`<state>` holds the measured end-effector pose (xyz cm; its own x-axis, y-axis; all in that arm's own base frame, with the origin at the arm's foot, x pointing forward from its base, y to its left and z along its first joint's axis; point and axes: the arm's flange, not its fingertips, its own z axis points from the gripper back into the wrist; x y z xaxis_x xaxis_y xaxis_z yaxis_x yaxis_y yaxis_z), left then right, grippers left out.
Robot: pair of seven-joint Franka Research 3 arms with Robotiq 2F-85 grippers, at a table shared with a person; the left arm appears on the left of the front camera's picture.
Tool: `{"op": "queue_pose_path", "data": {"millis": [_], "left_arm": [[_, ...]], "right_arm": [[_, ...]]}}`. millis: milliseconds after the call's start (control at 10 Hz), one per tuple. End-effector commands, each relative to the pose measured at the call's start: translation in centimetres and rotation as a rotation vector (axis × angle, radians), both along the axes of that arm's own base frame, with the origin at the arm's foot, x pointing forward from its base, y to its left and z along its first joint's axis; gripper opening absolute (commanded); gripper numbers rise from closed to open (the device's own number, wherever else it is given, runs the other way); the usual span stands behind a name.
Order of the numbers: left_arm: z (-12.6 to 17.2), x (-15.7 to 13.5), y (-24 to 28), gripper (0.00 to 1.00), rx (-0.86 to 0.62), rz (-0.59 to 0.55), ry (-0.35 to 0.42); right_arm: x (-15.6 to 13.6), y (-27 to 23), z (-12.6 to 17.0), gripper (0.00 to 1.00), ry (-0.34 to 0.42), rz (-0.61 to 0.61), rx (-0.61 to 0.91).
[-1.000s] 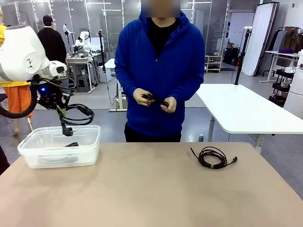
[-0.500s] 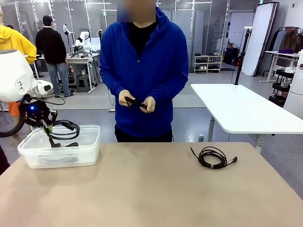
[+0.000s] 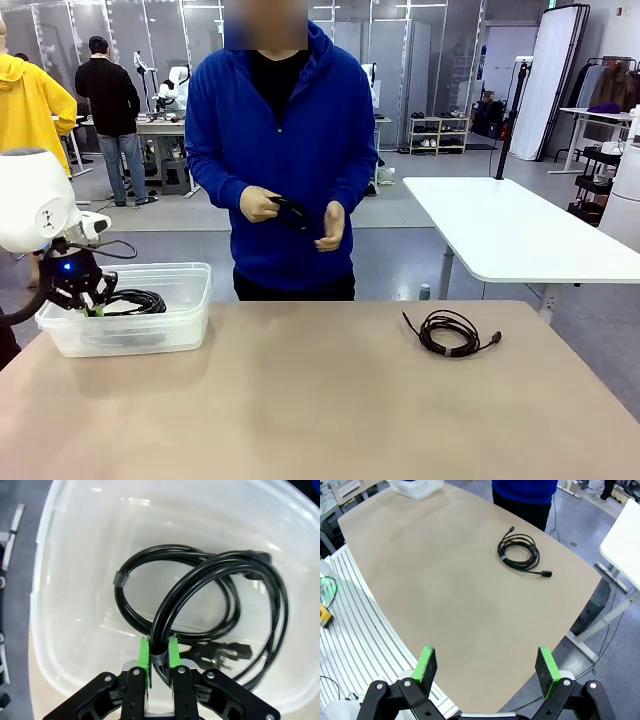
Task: Organize and store the cables.
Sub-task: Place the Power Cable into the Organizing box.
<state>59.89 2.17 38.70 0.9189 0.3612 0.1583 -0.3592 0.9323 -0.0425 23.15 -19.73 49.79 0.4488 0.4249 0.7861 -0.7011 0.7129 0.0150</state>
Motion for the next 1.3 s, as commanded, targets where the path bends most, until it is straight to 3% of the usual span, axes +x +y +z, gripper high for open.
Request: {"op": "queue_pose_path", "data": {"millis": [0,100,200,300,400,500,800,1000,1200], "left_arm": [[-1.7,0.6,-0.5,0.17,-0.008,0.020,0.022],[-1.5,0.7,0.0,0.33,-0.090,0.009,0.039],[-1.6,0.7,0.1,0.57,-0.116,0.002,0.052],[-1.6,0.7,0.1,0.71,-0.120,0.008,0.049],[-1.7,0.8,0.0,0.94,-0.123,0.014,0.043],[-1.7,0.8,0.0,1.00,-0.121,0.015,0.042],[0.4,1.1,0.8,0.98,-0.124,0.033,-0.020],[4.2,0.5,1.1,1.00,-0.138,-0.065,-0.045],[5.8,-0.6,0.7,1.00,-0.081,-0.166,-0.045]], "right_arm": [[-0.1,-0.1,0.0,1.00,-0.008,0.015,-0.001],[-0.1,-0.1,0.0,1.00,-0.008,0.015,-0.001],[-0.1,-0.1,0.0,1.00,-0.008,0.015,-0.001],[-0.1,-0.1,0.0,1.00,-0.008,0.015,-0.001],[-0.1,-0.1,0.0,1.00,-0.008,0.015,-0.001],[-0.1,-0.1,0.0,1.00,-0.008,0.015,-0.001],[-0.1,-0.1,0.0,1.00,-0.008,0.015,-0.001],[-0.1,-0.1,0.0,1.00,-0.008,0.015,-0.001],[-0.1,-0.1,0.0,1.00,-0.008,0.015,-0.001]]}}
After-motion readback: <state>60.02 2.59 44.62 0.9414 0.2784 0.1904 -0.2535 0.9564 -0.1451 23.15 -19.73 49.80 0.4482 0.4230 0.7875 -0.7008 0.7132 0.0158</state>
